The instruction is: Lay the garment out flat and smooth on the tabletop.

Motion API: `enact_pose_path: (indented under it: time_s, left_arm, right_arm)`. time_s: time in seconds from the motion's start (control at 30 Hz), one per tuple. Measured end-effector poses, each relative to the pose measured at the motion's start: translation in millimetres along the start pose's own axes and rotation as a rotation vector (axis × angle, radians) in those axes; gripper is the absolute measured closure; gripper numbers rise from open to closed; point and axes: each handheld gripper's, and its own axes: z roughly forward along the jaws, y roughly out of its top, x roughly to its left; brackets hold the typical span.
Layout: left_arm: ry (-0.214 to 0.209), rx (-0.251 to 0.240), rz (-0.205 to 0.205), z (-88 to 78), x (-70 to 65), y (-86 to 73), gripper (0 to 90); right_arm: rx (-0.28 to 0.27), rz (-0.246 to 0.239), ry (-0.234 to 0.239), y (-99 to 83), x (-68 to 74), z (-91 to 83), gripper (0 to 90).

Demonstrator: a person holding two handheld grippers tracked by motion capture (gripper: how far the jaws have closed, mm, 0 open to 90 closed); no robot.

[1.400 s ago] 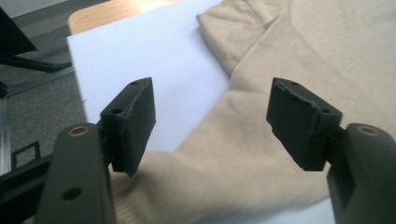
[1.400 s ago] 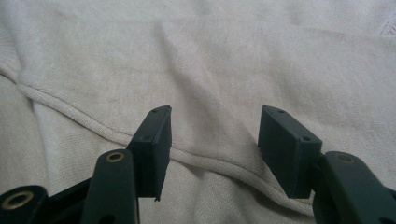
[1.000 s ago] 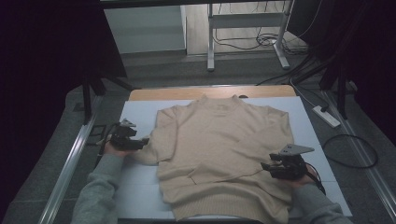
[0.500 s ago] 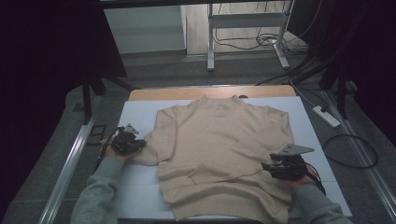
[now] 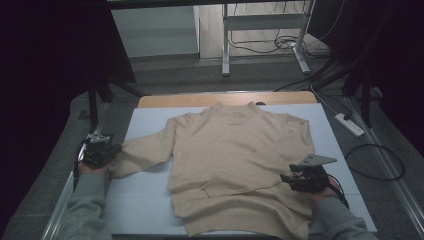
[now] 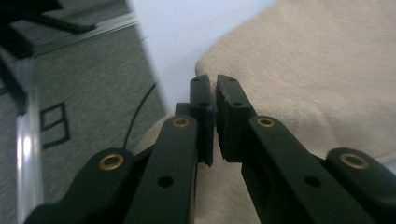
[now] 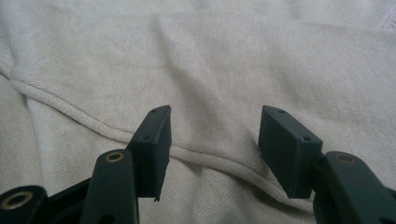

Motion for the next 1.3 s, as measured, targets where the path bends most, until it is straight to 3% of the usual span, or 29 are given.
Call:
enact_pose_path:
  time_s: [0.13, 0.2, 0.23, 0.27, 0.37, 0.4, 0.5, 0.6, 0.67, 0.8, 1.03, 1.2, 1.3]
  left_arm:
    - [0.063, 0.008, -0.046, -3.2, 14.2, -9.3, 85.7]
    - [0.094, 0.007, -0.093, -5.3, 20.5, -13.2, 85.2]
    - [0.073, 0.005, -0.100, -4.6, 20.8, -14.6, 84.1]
    - [0.060, 0.002, -0.079, -3.1, 16.9, -14.7, 81.6]
    - [0.002, -0.040, -0.057, -2.6, 4.9, -5.3, 56.8]
    - [-0.024, -0.067, -0.047, -3.9, -1.0, -0.1, 55.0]
    - [-0.144, -0.123, 0.003, -3.9, -23.6, 15.1, 43.8]
    - [-0.194, -0.087, 0.076, 4.3, -47.4, 26.8, 41.6]
    - [-0.251, -0.065, 0.099, 13.6, -62.8, 31.5, 38.9]
    - [-0.292, -0.031, 0.130, 27.6, -82.3, 34.4, 35.8]
    - [-0.291, 0.039, 0.159, 43.1, -90.9, 32.3, 33.5]
    - [-0.242, 0.061, 0.106, 51.5, -85.7, 28.0, 34.5]
    - [-0.212, 0.075, 0.098, 53.7, -83.3, 23.7, 34.0]
  right_arm:
    - [0.001, 0.004, -0.002, -0.1, -0.7, -0.5, 44.0]
    - [0.000, 0.008, -0.001, -0.4, -1.4, -0.2, 44.0]
    - [0.002, 0.007, -0.001, -0.6, -2.0, 0.0, 44.0]
    - [0.003, 0.008, -0.002, -0.7, -2.3, 0.3, 44.0]
    - [0.006, 0.010, -0.002, -0.5, -2.1, 1.4, 44.0]
    - [0.006, 0.007, -0.002, -0.5, -1.8, 1.5, 44.0]
    - [0.006, 0.004, -0.003, -0.5, -0.9, 1.1, 44.0]
    - [0.007, 0.004, -0.003, -0.8, -1.1, 1.2, 43.9]
    - [0.007, 0.002, -0.002, -0.9, -1.0, 1.3, 43.9]
    - [0.006, 0.003, -0.001, -0.9, -1.0, 1.2, 43.8]
    - [0.009, -0.001, 0.003, -1.0, -0.6, 2.2, 43.3]
    - [0.002, -0.017, 0.006, -0.8, 1.3, 1.8, 43.0]
    - [0.002, -0.017, 0.004, -0.8, 1.3, 2.0, 43.0]
